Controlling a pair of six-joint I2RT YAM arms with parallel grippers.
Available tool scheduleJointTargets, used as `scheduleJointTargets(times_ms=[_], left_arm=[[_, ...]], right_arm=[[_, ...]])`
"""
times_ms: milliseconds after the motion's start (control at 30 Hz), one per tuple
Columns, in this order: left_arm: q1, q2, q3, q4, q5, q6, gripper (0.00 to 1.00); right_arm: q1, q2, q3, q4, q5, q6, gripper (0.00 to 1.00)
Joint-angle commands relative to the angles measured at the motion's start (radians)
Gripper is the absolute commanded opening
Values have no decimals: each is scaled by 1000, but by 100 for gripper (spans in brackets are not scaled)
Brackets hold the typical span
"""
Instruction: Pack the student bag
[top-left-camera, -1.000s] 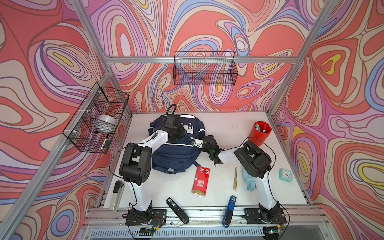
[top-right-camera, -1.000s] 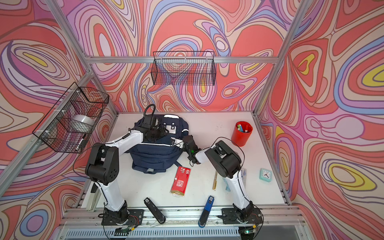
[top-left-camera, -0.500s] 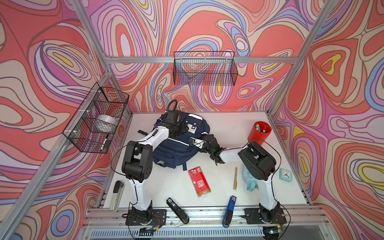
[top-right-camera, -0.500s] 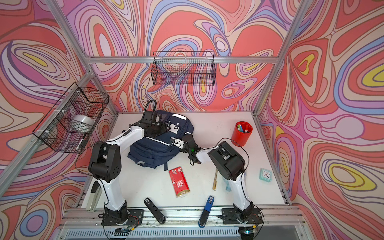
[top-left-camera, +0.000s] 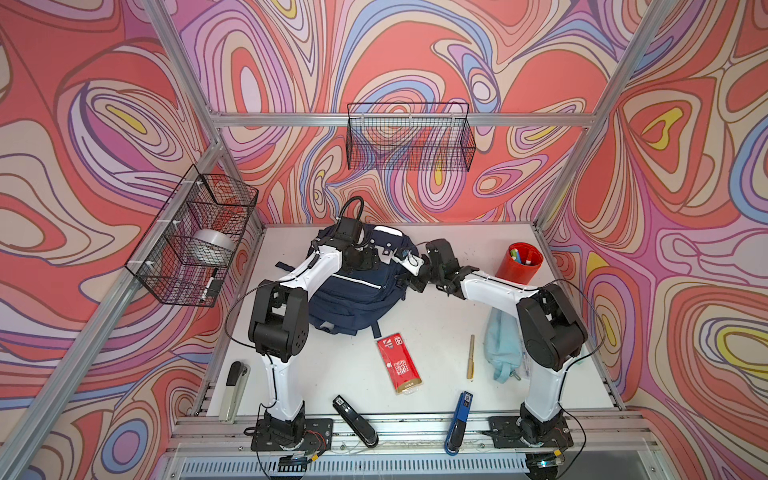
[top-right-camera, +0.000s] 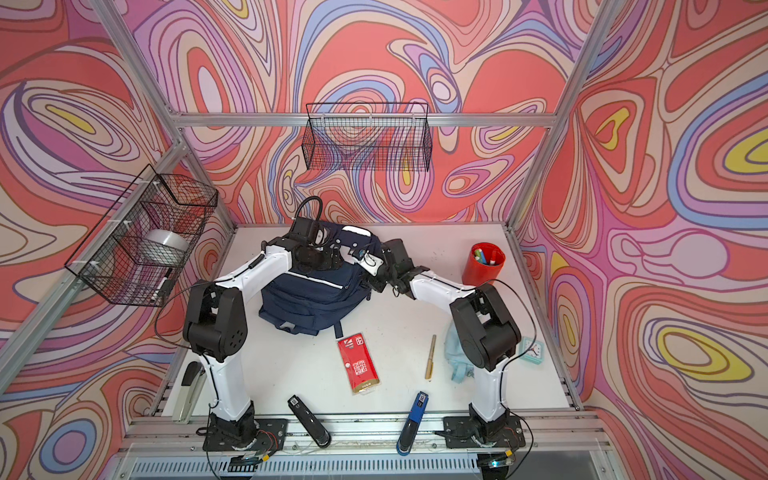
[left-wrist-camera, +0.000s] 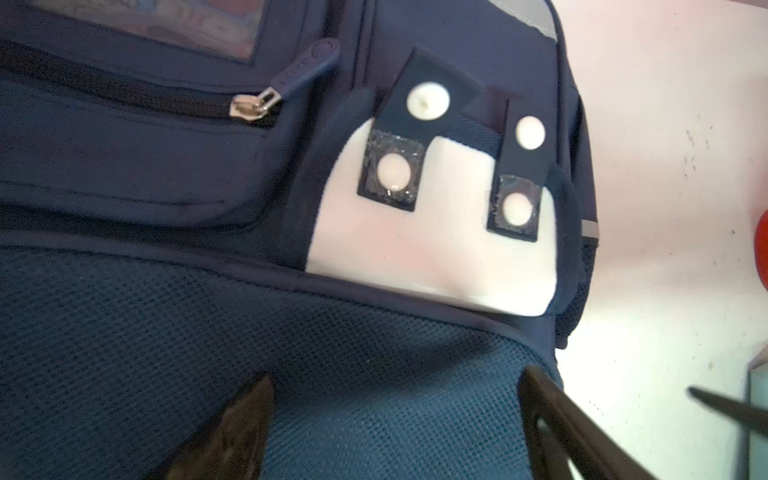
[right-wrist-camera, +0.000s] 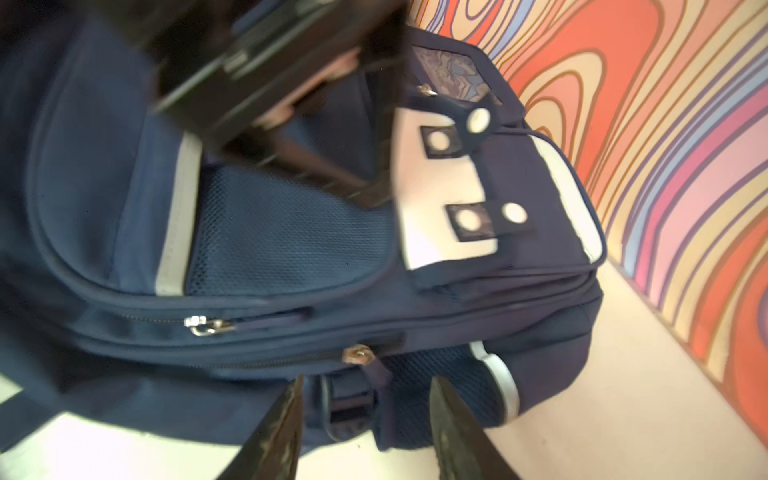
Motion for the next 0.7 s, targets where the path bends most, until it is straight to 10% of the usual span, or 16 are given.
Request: scheduleJointTargets(times_ms=[0,667], left_arm=[[-8,-17,8,-49,-4,29,85],[-22,20,-13,-45,27,26,68]], right_arm=[[-96,106,171,-327,-335,81,57],[-110,358,374,-336,-372,76,48]])
